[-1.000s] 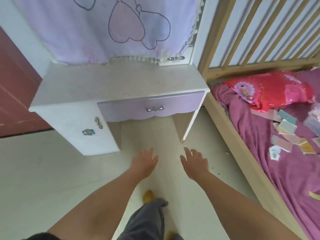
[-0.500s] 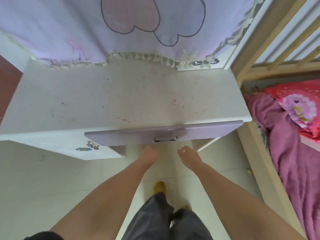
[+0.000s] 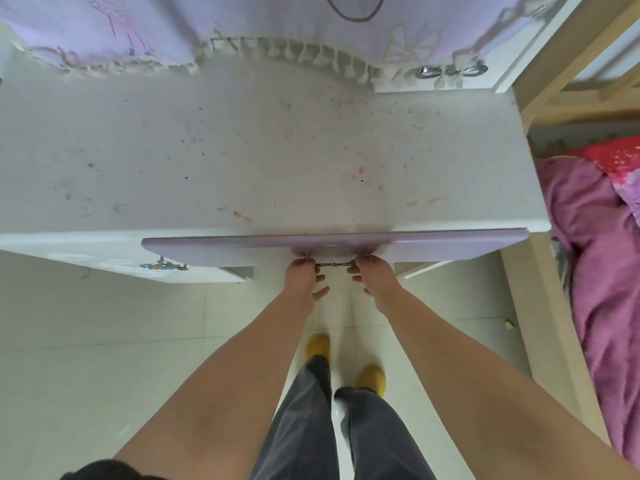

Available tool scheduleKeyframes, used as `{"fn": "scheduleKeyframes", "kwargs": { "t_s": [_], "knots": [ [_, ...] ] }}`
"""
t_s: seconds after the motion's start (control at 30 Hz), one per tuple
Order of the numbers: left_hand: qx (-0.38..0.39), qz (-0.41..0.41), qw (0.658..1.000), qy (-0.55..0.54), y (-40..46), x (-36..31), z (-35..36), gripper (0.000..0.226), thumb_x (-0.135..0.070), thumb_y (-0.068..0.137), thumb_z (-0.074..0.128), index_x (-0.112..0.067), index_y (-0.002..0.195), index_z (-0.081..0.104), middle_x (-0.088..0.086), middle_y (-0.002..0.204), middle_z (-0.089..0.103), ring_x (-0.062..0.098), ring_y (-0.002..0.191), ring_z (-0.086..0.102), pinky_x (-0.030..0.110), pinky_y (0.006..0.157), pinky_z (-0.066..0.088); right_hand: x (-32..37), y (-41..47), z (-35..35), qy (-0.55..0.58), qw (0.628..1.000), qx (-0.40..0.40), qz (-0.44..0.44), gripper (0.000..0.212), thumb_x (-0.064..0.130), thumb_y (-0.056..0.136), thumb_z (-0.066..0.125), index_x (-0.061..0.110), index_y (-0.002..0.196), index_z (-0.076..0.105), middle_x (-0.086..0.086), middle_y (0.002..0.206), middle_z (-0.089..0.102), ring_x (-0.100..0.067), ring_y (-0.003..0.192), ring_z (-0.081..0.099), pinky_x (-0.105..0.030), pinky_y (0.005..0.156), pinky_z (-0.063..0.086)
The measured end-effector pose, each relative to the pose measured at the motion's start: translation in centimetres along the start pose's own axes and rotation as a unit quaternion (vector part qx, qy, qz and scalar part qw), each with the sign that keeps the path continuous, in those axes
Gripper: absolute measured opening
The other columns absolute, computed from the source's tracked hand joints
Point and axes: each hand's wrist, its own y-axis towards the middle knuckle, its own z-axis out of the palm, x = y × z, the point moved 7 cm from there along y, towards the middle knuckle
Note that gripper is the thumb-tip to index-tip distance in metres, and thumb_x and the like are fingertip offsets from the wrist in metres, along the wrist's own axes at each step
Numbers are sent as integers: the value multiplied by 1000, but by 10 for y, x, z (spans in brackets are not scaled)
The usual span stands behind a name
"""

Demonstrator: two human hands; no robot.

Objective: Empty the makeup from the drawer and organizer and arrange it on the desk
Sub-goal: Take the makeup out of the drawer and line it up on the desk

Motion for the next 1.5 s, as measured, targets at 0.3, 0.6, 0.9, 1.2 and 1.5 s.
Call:
{"fn": "scheduleKeyframes", "kwargs": {
  "t_s": [0.3,0.6,0.9,1.2,1.5],
  "knots": [
    [-53,2,999,11,-27,53,-21,29,-13,98,37,-8,125,46,4,88,45,21,95,44,38,92,43,-48,-34,0,-41,999,0,-10,21,17,98,35,8,97,55,-7,85,62,-21,81,54,-39,90,45],
    [-69,29,997,30,-42,99,-34,18,-14,98,36,-15,113,47,1,89,49,13,77,44,28,69,41,-93,-58,-3,-51,999,5,-4,21,13,98,40,13,83,55,-8,89,62,-23,86,57,-41,94,45],
    [-71,32,996,50,-10,115,-34,20,-12,97,31,-19,90,49,-4,79,46,13,80,43,32,76,41,-121,-33,6,-51,999,-10,-12,29,16,96,46,22,68,52,-2,77,60,-26,83,57,-40,87,45],
    [-44,68,989,122,-13,123,-28,24,-21,101,34,-12,121,42,7,102,54,18,87,54,32,77,47,-125,-35,2,-110,992,55,-17,25,23,97,42,8,91,61,-14,101,64,-31,99,59,-34,84,45],
    [232,107,693,675,-122,103,70,32,-23,99,37,-7,109,62,2,97,63,15,89,59,28,85,46,-74,-86,-130,-240,953,174,-56,21,21,99,43,16,104,63,1,97,66,-9,84,62,-21,74,48]
  ]
}}
